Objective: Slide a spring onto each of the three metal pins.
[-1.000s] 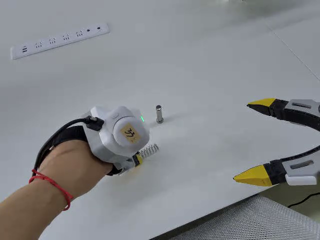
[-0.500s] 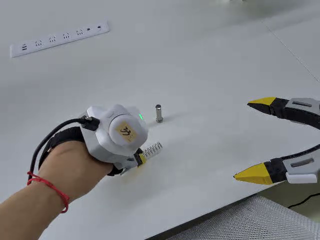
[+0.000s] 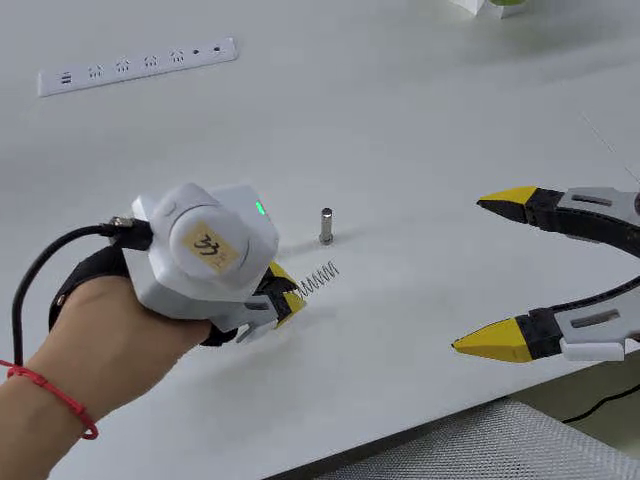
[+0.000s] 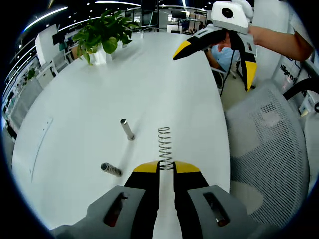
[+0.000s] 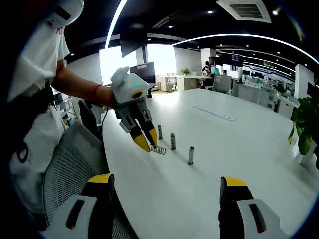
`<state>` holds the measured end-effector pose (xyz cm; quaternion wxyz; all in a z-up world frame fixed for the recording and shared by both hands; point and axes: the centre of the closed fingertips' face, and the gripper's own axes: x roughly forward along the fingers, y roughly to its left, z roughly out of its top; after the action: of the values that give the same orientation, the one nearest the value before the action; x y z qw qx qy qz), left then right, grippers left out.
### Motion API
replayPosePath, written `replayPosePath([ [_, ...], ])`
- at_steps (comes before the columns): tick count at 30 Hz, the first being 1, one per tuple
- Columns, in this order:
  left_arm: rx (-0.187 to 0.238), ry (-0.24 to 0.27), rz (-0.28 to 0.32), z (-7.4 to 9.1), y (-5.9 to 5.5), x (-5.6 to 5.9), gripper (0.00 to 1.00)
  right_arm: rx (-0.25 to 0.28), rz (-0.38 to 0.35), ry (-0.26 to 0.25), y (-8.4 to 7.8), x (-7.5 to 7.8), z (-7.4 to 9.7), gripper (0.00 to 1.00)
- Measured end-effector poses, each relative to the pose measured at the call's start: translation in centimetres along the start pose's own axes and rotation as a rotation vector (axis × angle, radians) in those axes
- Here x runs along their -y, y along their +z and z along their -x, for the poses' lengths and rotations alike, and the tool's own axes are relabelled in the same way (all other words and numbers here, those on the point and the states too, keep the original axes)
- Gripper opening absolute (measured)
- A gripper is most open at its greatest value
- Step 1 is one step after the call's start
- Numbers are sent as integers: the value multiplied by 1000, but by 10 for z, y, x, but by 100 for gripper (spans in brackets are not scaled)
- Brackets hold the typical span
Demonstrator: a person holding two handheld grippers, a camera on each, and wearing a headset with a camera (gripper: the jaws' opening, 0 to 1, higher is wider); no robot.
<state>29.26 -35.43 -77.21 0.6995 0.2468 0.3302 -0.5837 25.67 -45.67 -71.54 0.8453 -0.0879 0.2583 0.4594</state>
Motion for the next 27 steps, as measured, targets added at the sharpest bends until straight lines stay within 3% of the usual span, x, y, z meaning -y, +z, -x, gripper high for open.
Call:
replayPosePath([
  [5,72,2,13,19,12,5,6,14,37,48,26,-10,-8,77],
  [10,137,-13,-10,37,24,15,6,3,84,114,48,-21,-21,64],
  [14,168,-18,-28,49,29,19,6,-27,137,195,61,-35,-32,54],
  [20,228,-31,-43,62,38,24,6,-42,168,271,79,-47,-43,44],
  [27,282,-50,-57,74,46,32,6,-71,212,329,90,-54,-45,32],
])
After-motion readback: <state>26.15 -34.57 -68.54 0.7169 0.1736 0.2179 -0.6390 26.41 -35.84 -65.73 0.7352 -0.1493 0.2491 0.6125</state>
